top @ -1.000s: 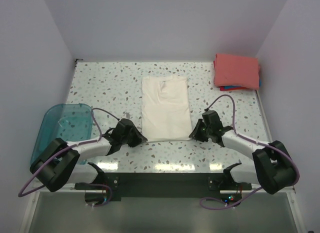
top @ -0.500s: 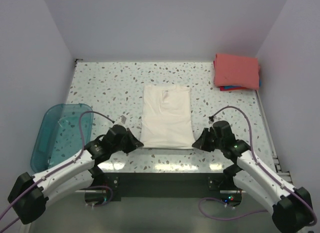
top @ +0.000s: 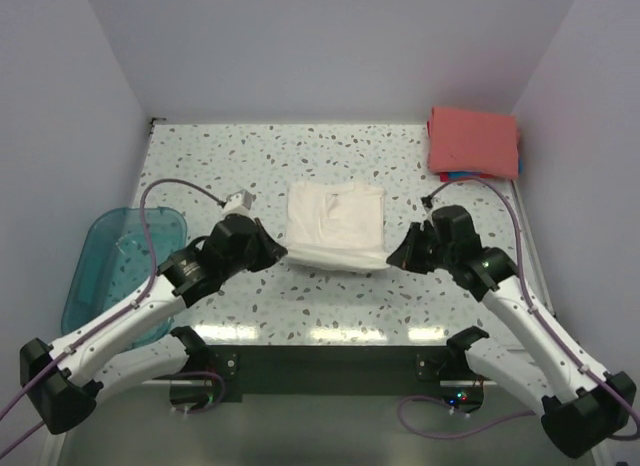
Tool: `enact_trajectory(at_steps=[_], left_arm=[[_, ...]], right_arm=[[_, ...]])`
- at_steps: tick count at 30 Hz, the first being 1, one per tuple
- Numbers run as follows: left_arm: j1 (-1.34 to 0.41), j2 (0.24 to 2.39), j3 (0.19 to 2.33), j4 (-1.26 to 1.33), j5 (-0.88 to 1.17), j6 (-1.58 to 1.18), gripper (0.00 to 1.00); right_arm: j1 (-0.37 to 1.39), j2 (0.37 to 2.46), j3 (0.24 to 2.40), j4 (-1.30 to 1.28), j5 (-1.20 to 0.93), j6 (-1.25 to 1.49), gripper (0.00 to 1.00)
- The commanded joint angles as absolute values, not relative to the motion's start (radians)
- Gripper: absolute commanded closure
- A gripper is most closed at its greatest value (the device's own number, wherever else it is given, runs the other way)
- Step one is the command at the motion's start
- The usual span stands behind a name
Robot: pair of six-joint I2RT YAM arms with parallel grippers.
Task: Fold and stack the t-shirts
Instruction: Fold the tshirt
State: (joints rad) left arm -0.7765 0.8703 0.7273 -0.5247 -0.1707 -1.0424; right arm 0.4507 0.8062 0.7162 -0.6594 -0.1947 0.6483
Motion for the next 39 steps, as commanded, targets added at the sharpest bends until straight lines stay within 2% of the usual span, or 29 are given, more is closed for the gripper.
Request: enact_trajectory(at_steps=[1, 6, 10, 16, 20, 22, 23, 24, 25, 27, 28, 29, 32, 38, 39], left_arm=[[-0.71, 0.971, 0.85, -0.481, -0.223, -0.913, 1.0], [-0.562, 1.158, 0.963, -0.348, -0.129, -0.822, 1.0], [-0.511, 1.311, 1.092, -0.279, -0.094, -0.787, 1.0], [-0.43, 1.602, 1.252, -0.209, -0.006, -0.776, 1.0], [-0.362, 1.771, 1.365, -0.161, 0.047, -0.764, 1.0], [-0.338, 1.885, 1.413, -0.147, 0.098, -0.758, 1.0], [-0.312, 1.917, 1.448, -0.138, 0.118, -0.755, 0.94], [-0.298, 1.943, 1.456, -0.12, 0.135, -0.759, 0.67], [-0.284, 1.962, 1.451, -0.094, 0.156, -0.761, 0.52], [-0.25, 1.956, 1.419, -0.057, 0.17, -0.755, 0.34], [-0.241, 1.932, 1.411, -0.06, 0.167, -0.747, 0.31], [-0.236, 1.913, 1.385, -0.061, 0.16, -0.735, 0.29], [-0.238, 1.841, 1.323, -0.077, 0.107, -0.738, 0.25], [-0.342, 1.74, 1.201, -0.136, 0.002, -0.749, 0.42], [-0.362, 1.733, 1.192, -0.158, -0.052, -0.749, 0.48]], right_arm=[[0.442, 0.954, 0.854, -0.621, -0.123, 0.598, 1.0], [0.362, 1.165, 1.032, -0.519, -0.158, 0.572, 1.0], [0.23, 1.368, 1.112, -0.44, -0.247, 0.583, 1.0], [0.16, 1.612, 1.288, -0.397, -0.311, 0.594, 1.0], [0.135, 1.858, 1.466, -0.368, -0.362, 0.615, 1.0], [0.124, 1.943, 1.541, -0.376, -0.37, 0.615, 0.85], [0.124, 1.978, 1.619, -0.385, -0.37, 0.604, 0.77], [0.124, 2.047, 1.664, -0.409, -0.355, 0.594, 0.56], [0.123, 2.071, 1.704, -0.46, -0.347, 0.578, 0.48], [0.123, 2.089, 1.776, -0.515, -0.296, 0.528, 0.36], [0.124, 2.073, 1.775, -0.528, -0.276, 0.514, 0.27], [0.121, 2.05, 1.716, -0.508, -0.265, 0.502, 0.24], [0.123, 1.962, 1.571, -0.433, -0.252, 0.486, 0.23], [0.13, 1.882, 1.341, -0.308, -0.281, 0.445, 0.24], [0.132, 1.885, 1.332, -0.301, -0.282, 0.437, 0.25]])
